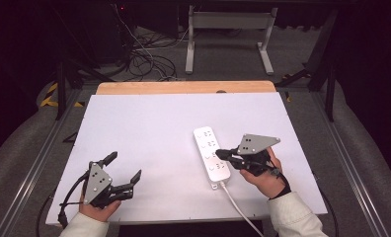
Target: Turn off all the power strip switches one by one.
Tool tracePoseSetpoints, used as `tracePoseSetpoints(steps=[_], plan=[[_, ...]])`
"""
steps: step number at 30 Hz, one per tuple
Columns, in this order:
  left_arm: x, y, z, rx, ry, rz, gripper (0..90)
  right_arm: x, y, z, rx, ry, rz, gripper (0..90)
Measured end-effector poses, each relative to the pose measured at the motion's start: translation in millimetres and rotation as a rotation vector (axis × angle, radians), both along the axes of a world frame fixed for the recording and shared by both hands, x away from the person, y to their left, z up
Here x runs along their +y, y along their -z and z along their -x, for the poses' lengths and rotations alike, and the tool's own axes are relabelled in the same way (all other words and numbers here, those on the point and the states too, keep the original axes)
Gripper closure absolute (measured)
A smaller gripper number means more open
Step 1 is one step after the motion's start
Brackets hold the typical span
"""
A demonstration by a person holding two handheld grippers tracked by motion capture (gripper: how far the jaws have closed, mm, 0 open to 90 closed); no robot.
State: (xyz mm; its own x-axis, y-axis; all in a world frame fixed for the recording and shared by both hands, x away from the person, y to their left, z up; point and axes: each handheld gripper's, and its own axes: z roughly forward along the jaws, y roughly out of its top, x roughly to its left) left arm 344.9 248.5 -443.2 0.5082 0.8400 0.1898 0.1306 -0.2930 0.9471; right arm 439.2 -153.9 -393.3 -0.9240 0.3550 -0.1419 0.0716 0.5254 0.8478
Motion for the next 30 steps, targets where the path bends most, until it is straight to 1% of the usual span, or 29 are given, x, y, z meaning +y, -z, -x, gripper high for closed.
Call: tracePoseSetpoints(steps=[3,4,10,13,14,15,17,18,19,20,22,27,30], plan=[[0.1,-0.1,0.1,-0.001,-0.001,0.000,11.7,4.9,-0.3,-5.5,0.085,-0.030,0.046,90.0],[0.3,-0.3,0.1,-0.004,-0.002,-0.004,11.7,6.5,-0.1,-7.1,0.105,-0.034,0.061,90.0],[0.2,-0.1,-0.1,-0.003,-0.003,-0.004,11.7,16.2,1.6,-12.1,0.134,-0.016,0.161,90.0],[0.1,0.1,-0.1,-0.003,-0.003,-0.005,11.7,21.1,5.0,-15.9,0.159,-0.005,0.215,90.0],[0.0,0.0,-0.1,-0.003,-0.004,-0.006,11.7,21.1,5.0,-15.9,0.159,-0.005,0.215,90.0],[0.1,-0.1,-0.1,0.000,-0.003,-0.008,11.7,24.3,7.8,-18.1,0.174,0.005,0.242,90.0],[0.2,-0.2,-0.3,0.002,-0.003,-0.011,11.9,27.4,10.6,-19.8,0.191,0.000,0.255,90.0],[0.3,-0.2,-0.4,0.004,-0.004,-0.012,11.9,29.0,12.0,-20.6,0.196,-0.004,0.266,90.0],[0.3,-0.2,-0.4,0.004,-0.004,-0.012,11.9,29.0,12.0,-20.6,0.196,-0.004,0.266,90.0],[0.3,-0.2,-0.5,0.005,-0.004,-0.012,12.0,32.0,14.9,-22.2,0.206,-0.015,0.289,90.0],[0.2,-0.2,-0.6,0.008,-0.003,-0.015,12.1,34.9,17.6,-24.3,0.217,-0.007,0.312,90.0],[0.3,-0.3,-0.5,0.010,-0.003,-0.016,12.3,40.3,24.5,-30.0,0.254,0.012,0.340,90.0],[0.1,-0.3,-0.5,0.017,-0.001,-0.014,12.4,42.8,27.4,-31.8,0.250,0.010,0.351,90.0]])
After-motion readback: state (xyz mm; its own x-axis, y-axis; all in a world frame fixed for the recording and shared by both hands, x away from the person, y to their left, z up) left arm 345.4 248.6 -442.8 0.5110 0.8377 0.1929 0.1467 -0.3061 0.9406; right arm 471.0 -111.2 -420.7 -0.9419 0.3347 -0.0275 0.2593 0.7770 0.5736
